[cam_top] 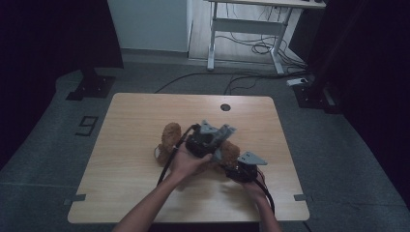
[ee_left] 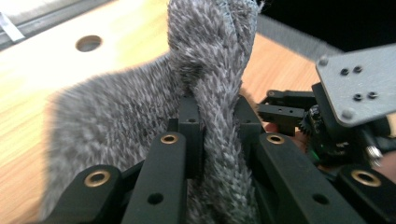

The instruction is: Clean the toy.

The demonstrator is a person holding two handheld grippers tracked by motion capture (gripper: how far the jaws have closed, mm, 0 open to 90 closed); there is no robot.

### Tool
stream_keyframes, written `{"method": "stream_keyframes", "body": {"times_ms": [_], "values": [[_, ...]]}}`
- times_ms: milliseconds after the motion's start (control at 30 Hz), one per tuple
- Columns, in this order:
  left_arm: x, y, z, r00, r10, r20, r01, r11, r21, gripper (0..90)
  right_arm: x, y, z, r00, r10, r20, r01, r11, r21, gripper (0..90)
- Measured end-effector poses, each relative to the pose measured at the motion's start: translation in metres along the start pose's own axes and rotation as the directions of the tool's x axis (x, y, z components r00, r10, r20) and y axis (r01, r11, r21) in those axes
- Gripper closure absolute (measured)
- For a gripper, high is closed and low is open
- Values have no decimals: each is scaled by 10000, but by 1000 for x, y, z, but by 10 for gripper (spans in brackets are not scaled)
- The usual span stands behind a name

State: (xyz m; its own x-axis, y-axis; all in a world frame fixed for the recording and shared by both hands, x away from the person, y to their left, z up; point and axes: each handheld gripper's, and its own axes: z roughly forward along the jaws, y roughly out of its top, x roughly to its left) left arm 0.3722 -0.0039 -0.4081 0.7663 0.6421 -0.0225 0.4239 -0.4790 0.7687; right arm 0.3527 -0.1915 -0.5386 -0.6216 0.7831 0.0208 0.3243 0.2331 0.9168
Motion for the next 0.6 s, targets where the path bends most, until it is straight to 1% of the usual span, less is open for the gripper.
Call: {"method": "stream_keyframes", "body": {"times_ms": [33, 67, 100, 133, 167, 200, 267, 300, 333, 367, 400, 467, 500, 533, 567, 600], "values": [[-6, 0, 12, 9996, 257, -122, -254, 9993, 279, 780, 0, 0, 0, 10000, 2, 0, -2, 10000, -5, 387], [-9, -1, 21, 9992, 367, -150, -359, 9980, 513, 779, 0, 0, 0, 10000, 10, -3, -10, 10000, -6, 387], [-10, -2, 28, 9993, 359, -110, -351, 9971, 682, 779, 0, 0, 0, 10000, -7, 2, 7, 10000, -1, 387], [-13, -5, 37, 9987, 460, -209, -439, 9948, 922, 778, 0, 0, 0, 10000, 16, -2, -16, 10000, 10, 387], [-18, -9, 45, 9944, 906, -548, -852, 9919, 942, 776, 0, 0, 0, 10000, 29, 5, -29, 10000, 6, 387], [-21, -10, 47, 9905, 1152, -752, -1082, 9900, 908, 776, 0, -1, 1, 10000, 38, 46, -38, 9999, 116, 386], [-27, -11, 46, 9803, 1679, -1040, -1581, 9827, 964, 776, -2, -2, 1, 9999, 165, -23, -164, 9998, 69, 385], [-27, -12, 45, 9772, 1817, -1095, -1708, 9800, 1017, 776, -2, -2, 0, 9999, 109, -38, -109, 9999, 103, 386], [-26, -12, 43, 9755, 1887, -1129, -1772, 9786, 1043, 776, -1, -2, 0, 10000, 75, -17, -75, 9999, 99, 386], [-22, -14, 40, 9758, 1871, -1132, -1754, 9788, 1053, 776, -1, -2, 0, 10000, 56, -6, -56, 9999, 97, 386], [-19, -15, 37, 9773, 1777, -1156, -1660, 9806, 1040, 776, 0, -1, 0, 10000, 25, 22, -25, 10000, 90, 386], [-9, -19, 29, 9757, 1631, -1461, -1481, 9830, 1082, 776, 0, -1, 0, 10000, 41, 20, -41, 10000, 87, 386], [-2, -22, 25, 9776, 1451, -1527, -1298, 9859, 1055, 775, 0, -1, 0, 10000, 84, -8, -84, 9999, 57, 386], [5, -26, 21, 9824, 1201, -1433, -1068, 9895, 973, 776, -1, -1, 0, 9999, 104, -49, -104, 9999, 64, 386], [14, -30, 15, 9896, 816, -1183, -723, 9941, 806, 776, -1, -1, 0, 10000, 64, -59, -64, 10000, 31, 386], [18, -33, 11, 9920, 628, -1099, -554, 9960, 696, 776, 0, -1, 0, 10000, 38, -91, -38, 10000, 41, 385]]}}
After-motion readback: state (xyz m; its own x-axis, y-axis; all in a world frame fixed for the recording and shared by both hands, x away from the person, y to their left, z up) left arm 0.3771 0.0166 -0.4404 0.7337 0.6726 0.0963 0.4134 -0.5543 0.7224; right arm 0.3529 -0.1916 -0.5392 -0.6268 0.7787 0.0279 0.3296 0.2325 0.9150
